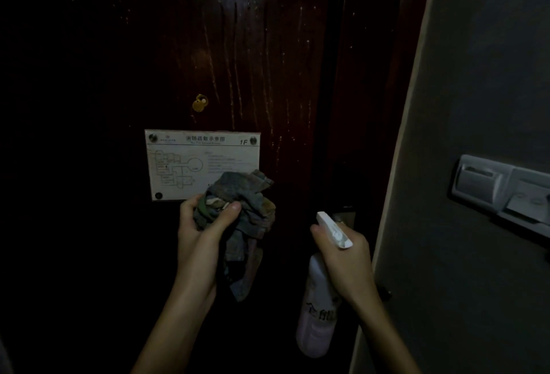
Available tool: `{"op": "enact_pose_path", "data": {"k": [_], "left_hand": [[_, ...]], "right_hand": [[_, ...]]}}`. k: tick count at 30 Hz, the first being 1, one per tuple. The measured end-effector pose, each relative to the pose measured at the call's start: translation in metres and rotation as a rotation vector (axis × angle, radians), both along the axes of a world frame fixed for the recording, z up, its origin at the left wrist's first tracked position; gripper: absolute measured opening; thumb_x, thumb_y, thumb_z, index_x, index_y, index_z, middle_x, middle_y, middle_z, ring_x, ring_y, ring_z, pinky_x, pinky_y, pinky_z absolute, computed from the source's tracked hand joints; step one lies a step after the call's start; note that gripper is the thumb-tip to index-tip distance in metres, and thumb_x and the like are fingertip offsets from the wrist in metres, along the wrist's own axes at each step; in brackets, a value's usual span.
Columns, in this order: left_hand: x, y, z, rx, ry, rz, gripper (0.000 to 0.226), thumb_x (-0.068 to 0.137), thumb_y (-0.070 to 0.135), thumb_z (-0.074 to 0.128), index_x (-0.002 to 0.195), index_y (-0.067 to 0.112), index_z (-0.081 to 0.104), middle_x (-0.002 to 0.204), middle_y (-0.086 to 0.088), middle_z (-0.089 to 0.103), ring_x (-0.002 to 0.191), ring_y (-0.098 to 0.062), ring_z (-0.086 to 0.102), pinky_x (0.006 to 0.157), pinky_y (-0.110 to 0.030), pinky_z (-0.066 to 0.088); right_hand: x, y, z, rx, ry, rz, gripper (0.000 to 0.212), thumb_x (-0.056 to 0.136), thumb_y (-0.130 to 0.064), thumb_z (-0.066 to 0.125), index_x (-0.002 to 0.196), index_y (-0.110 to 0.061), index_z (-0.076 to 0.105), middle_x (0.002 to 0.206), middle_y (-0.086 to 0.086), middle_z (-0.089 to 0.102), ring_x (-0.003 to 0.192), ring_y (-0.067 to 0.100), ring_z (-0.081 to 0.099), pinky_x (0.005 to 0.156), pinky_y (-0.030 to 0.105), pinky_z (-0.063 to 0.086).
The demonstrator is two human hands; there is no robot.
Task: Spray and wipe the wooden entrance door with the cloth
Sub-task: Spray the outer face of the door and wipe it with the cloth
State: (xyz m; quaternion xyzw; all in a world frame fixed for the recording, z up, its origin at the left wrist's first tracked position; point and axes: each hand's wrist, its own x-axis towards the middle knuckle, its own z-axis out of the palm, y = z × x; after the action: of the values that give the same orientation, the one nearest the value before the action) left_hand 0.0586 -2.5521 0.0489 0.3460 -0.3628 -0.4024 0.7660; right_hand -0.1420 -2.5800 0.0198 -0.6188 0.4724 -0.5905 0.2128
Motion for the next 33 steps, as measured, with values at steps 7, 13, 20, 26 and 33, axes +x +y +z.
{"op": "enact_pose_path", "data": {"k": [7,13,20,26,33], "left_hand": [[0.012,0.002,-0.001,0.018,0.010,0.060,0.046,0.084,0.015,0.077,0.126,0.021,0.058,0.115,-0.007,0.071,0.101,-0.021,0.072,0.083,-0.036,0.055],[0.019,0.004,0.001,0.005,0.021,0.084,0.046,0.086,0.013,0.075,0.128,0.016,0.057,0.114,-0.007,0.070,0.098,-0.020,0.071,0.080,-0.033,0.054],[0.024,0.003,0.001,-0.002,-0.001,0.096,0.043,0.085,0.015,0.076,0.124,0.018,0.058,0.109,-0.003,0.071,0.090,-0.012,0.073,0.071,-0.025,0.055],[0.024,0.002,0.002,-0.002,0.000,0.099,0.043,0.085,0.016,0.077,0.123,0.022,0.058,0.112,-0.003,0.071,0.098,-0.018,0.073,0.075,-0.028,0.054],[0.021,0.004,0.013,-0.025,-0.009,0.084,0.043,0.085,0.016,0.076,0.124,0.019,0.057,0.116,-0.006,0.069,0.103,-0.022,0.071,0.080,-0.034,0.055]], "right_hand": [[0.000,-0.001,-0.008,0.045,-0.037,0.017,0.016,0.093,-0.025,0.063,0.080,-0.034,0.063,0.068,-0.013,0.064,0.063,-0.005,0.059,0.062,0.012,0.047],[0.011,-0.007,-0.005,-0.073,-0.095,-0.007,0.035,0.089,-0.023,0.065,0.059,-0.011,0.052,0.054,0.005,0.051,0.051,0.014,0.046,0.051,0.029,0.038],[0.013,-0.009,-0.002,-0.112,-0.117,-0.008,0.030,0.091,-0.010,0.067,0.065,0.002,0.057,0.063,0.020,0.057,0.057,0.020,0.051,0.055,0.041,0.042],[0.010,-0.013,0.002,-0.064,-0.101,-0.032,0.037,0.091,-0.013,0.064,0.059,-0.026,0.051,0.055,-0.006,0.051,0.052,0.008,0.048,0.054,0.031,0.039],[0.012,-0.012,0.017,-0.210,-0.116,-0.019,0.019,0.091,-0.009,0.068,0.084,0.008,0.067,0.080,0.025,0.068,0.077,0.033,0.064,0.070,0.051,0.049]]}}
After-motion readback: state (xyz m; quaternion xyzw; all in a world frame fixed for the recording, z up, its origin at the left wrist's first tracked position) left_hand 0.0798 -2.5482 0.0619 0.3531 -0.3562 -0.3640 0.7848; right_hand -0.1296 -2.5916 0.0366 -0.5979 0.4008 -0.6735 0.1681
